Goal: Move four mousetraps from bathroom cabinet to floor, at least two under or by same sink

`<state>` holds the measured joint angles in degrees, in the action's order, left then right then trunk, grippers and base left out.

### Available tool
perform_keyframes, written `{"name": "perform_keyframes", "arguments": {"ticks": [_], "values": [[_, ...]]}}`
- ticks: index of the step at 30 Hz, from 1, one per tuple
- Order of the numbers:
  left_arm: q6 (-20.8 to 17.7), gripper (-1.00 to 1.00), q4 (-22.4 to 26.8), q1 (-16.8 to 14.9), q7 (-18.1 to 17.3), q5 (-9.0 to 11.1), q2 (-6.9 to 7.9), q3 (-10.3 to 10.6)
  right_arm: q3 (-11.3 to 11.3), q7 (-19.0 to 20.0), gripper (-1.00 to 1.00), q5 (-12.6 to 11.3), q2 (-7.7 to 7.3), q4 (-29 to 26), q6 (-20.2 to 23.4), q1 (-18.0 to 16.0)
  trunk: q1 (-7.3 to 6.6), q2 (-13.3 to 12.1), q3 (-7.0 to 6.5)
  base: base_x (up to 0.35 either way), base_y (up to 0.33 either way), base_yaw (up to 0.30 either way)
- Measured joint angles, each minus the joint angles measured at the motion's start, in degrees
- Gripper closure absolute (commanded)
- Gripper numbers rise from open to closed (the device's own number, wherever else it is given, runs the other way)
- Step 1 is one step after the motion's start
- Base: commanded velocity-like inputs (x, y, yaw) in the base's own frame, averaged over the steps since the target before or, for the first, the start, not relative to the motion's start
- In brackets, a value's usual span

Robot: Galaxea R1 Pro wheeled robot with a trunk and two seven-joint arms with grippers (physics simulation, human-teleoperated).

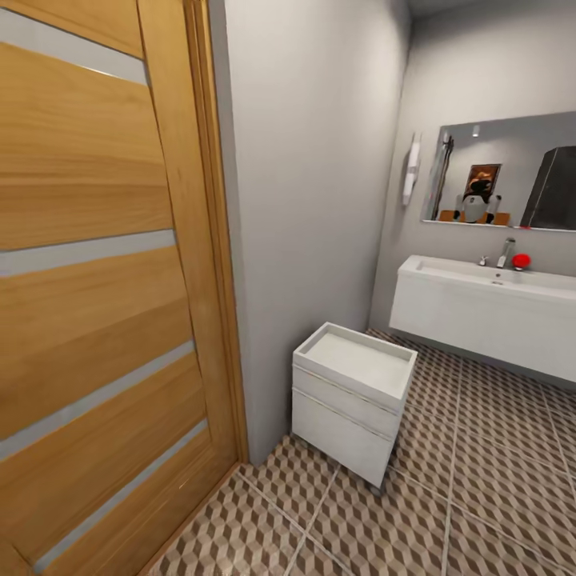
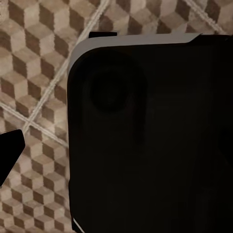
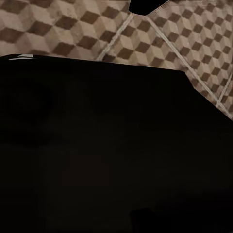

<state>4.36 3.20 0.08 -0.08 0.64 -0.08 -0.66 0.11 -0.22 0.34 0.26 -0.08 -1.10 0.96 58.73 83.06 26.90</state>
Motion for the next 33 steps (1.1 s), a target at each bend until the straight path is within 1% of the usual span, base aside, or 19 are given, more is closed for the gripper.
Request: {"name": "perform_keyframes", "arguments": {"ticks": [14, 23, 24, 25, 30, 33], "values": [[0.0, -1.0, 0.1, 0.0, 0.1, 0.0, 0.0, 0.0, 0.1, -0.1, -1.0, 0.1, 0.08, 0.0, -1.5, 0.0, 0.0, 0.0, 0.0, 0.0, 0.0, 0.275], [0.0, -1.0, 0.1, 0.0, 0.0, 2.4, 0.2, -0.6, 0.0, -0.1, -1.0, 0.1, 0.22, 0.0, -2.1, 0.0, 0.0, 0.0, 0.0, 0.0, 0.0, 0.28], [0.1, -1.0, 0.1, 0.0, 0.0, 8.9, 0.26, -0.7, 0.1, -0.1, -1.0, 0.1, 0.25, 0.0, -2.6, 0.0, 0.0, 0.0, 0.0, 0.0, 0.0, 0.28], [0.1, -1.0, 0.1, 0.0, 0.0, 9.5, 0.26, -0.7, 0.2, -0.1, -1.0, 0.1, 0.25, 0.0, -2.8, 0.0, 0.0, 0.0, 0.0, 0.0, 0.0, 0.28], [0.2, -1.0, 0.1, 0.0, 0.0, 10.9, 0.26, -0.7, 0.1, -0.1, -1.0, 0.1, 0.26, 0.0, -3.8, 0.0, 0.0, 0.0, 0.0, 0.0, 0.0, 0.254], [0.2, -1.0, 0.1, 0.0, 0.0, 11.1, 0.26, -0.7, -0.3, -0.1, -1.0, -0.3, 0.26, 0.0, -4.1, 0.0, 0.0, 0.0, 0.0, 0.0, 0.0, 0.19]]}}
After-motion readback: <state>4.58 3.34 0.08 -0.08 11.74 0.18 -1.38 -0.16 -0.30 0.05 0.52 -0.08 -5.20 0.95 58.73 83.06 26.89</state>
